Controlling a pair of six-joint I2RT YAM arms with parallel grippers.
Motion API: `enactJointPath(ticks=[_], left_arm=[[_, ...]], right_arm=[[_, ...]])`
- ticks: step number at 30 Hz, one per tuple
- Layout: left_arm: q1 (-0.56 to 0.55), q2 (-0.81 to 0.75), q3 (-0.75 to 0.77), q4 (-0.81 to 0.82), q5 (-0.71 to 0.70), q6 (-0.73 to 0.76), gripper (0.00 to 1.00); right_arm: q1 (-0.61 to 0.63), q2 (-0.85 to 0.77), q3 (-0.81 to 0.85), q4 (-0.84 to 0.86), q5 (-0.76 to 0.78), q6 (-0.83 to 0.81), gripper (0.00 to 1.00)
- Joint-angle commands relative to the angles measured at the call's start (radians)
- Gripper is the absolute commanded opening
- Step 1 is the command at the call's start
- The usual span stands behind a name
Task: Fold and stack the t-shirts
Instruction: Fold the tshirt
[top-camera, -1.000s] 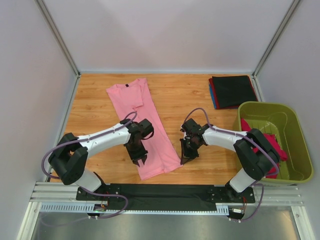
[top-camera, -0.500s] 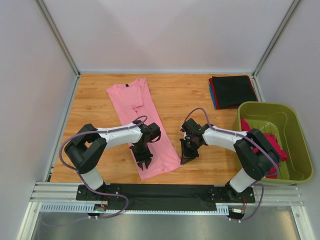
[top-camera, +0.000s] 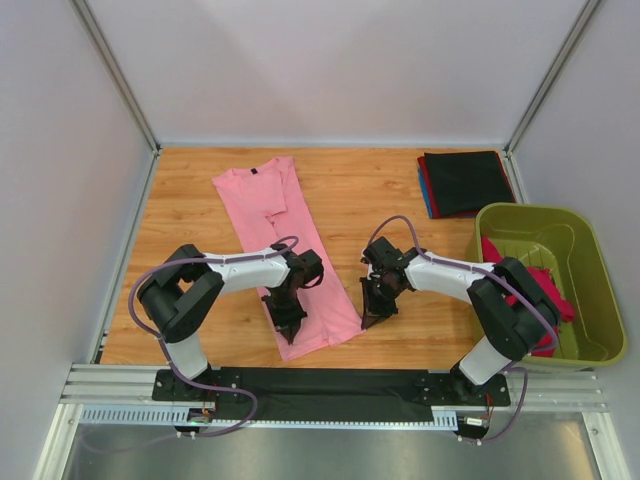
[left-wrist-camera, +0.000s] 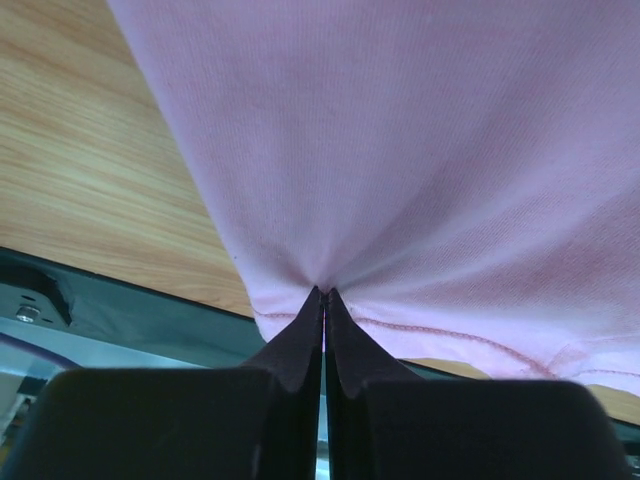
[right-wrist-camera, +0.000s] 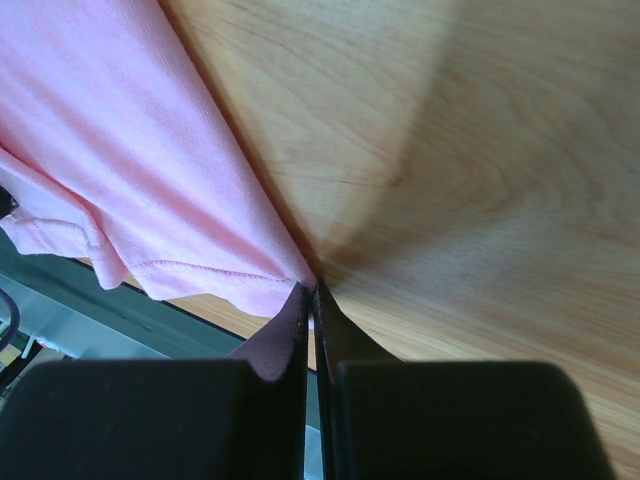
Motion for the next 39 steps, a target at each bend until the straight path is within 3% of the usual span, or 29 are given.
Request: enactJointPath(ticks=[1,15,18,26,29,34,39], left_arm=[[-0.009,-0.005,0.001,-0.048,-0.02,0.007,0.0],[-0.009,-0.027,0.012,-0.117,-0.034,0.032,0.04],[-0.013,-0.008,0.032,-0.116,-0.026,0.043,0.2],[-0.019,-0.117,0.11,-0.088,-0.006,0.063,0.33],[0.028,-0.181,0.087,-0.09,-0.001,0.089,0.35],[0.237,-0.221,0.062,-0.018,-0.002,0.225,0.36],[0.408,-0.079,0.188,-0.054,-0.045,0.369,0.36]], right_arm=[[0.002,0.018,0.006,-0.03,0.082,-0.026,0.0],[0.0,0.007,0.004,-0.035,0.091,-0.021,0.0],[-0.001,0.0,0.004,-0.036,0.09,-0.018,0.0],[0.0,-0.043,0.044,-0.114,0.117,-0.027,0.08],[0.0,-0.094,0.086,-0.197,0.174,-0.032,0.17],[0.002,-0.16,0.165,-0.234,0.151,-0.017,0.24],[0.054,-0.165,0.188,-0.124,0.049,0.015,0.24]])
